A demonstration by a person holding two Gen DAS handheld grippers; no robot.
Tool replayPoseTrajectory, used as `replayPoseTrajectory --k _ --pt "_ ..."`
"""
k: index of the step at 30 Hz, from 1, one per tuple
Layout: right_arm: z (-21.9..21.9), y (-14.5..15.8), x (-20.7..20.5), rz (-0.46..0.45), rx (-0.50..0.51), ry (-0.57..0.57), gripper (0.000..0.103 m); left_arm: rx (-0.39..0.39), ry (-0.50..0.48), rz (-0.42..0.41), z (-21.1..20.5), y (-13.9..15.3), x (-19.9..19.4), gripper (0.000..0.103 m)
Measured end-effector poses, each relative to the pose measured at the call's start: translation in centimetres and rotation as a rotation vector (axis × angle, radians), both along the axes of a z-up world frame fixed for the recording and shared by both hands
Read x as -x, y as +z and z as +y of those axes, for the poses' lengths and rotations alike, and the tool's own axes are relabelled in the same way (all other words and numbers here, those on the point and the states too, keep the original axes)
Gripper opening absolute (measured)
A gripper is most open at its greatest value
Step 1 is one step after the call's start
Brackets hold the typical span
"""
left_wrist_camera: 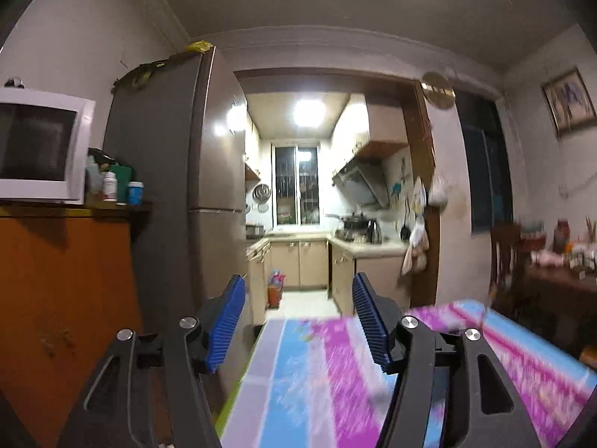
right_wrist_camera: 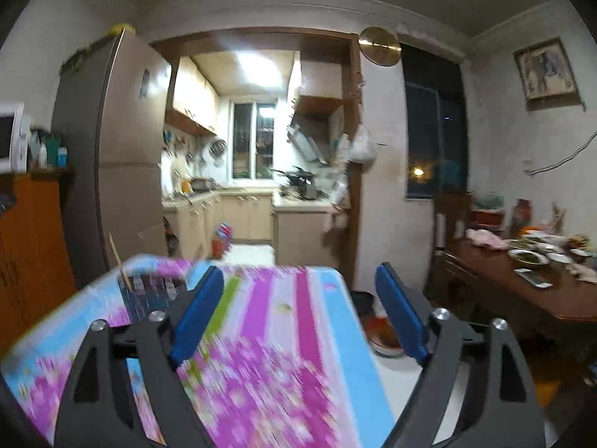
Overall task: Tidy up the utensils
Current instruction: 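Open the left tool over the holder while the right tool opens too, then move the left tool back to the chopsticks while the right tool returns too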
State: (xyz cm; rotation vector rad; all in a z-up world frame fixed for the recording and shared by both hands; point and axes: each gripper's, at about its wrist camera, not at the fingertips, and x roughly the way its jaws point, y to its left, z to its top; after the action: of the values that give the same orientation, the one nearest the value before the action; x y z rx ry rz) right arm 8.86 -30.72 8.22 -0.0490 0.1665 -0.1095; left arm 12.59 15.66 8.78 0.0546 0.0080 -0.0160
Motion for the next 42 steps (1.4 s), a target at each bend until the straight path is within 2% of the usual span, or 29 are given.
replayPoseTrajectory --k 1,3,5,7,10,14,16,19,21,25,27,30,37,42 --pt "-0.3 -0.7 1.4 0.009 0.006 -0.015 0.085 -0.013 0.010 0.022 0.3 -0.8 1.5 0.069" --pt "-0.8 -2.3 4.0 0.047 0.009 -0.037 0.093 -0.042 0.024 0.073 0.4 -2.5 4.2 0.071" --pt "-0.5 -4.0 6.1 0.092 0.016 -0.056 0.093 -0.078 0.030 0.119 0.4 -4.3 6.3 0.071" --pt "0.2 -5.5 7.9 0.123 0.033 -0.068 0.093 -0.155 0.050 0.153 -0.5 -6.4 8.5 0.071" --pt "2.2 -7.6 9.2 0.188 0.057 -0.057 0.093 -0.236 0.018 0.230 -2.4 -9.8 10.9 0.071" --pt "5.0 -10.5 10.9 0.247 0.075 -0.008 0.093 -0.290 -0.037 0.323 -4.5 -14.1 13.0 0.071" --pt "6.4 -11.9 11.4 0.275 0.090 0.017 0.093 -0.273 -0.056 0.370 -5.1 -15.8 13.6 0.071" --pt "8.1 -13.9 11.4 0.329 0.115 0.062 0.084 -0.220 -0.067 0.443 -5.1 -18.1 14.0 0.071" --pt "9.2 -15.2 11.7 0.362 0.132 0.088 0.073 -0.200 -0.074 0.478 -5.3 -19.4 14.2 0.070" --pt "10.5 -16.9 11.7 0.398 0.128 0.134 0.061 -0.218 -0.082 0.489 -6.3 -20.7 14.7 0.066" --pt "10.8 -17.5 11.3 0.414 0.092 0.156 0.043 -0.209 -0.099 0.497 -6.8 -20.8 14.6 0.064" --pt "11.2 -18.4 10.4 0.436 0.084 0.159 0.028 -0.195 -0.116 0.521 -7.3 -21.3 14.4 0.058" --pt "11.3 -19.3 8.8 0.444 0.060 0.165 0.028 -0.182 -0.157 0.548 -8.4 -22.4 13.9 0.056" --pt "12.1 -19.6 7.5 0.439 0.059 0.172 0.028 -0.189 -0.180 0.536 -9.2 -22.5 13.3 0.056"
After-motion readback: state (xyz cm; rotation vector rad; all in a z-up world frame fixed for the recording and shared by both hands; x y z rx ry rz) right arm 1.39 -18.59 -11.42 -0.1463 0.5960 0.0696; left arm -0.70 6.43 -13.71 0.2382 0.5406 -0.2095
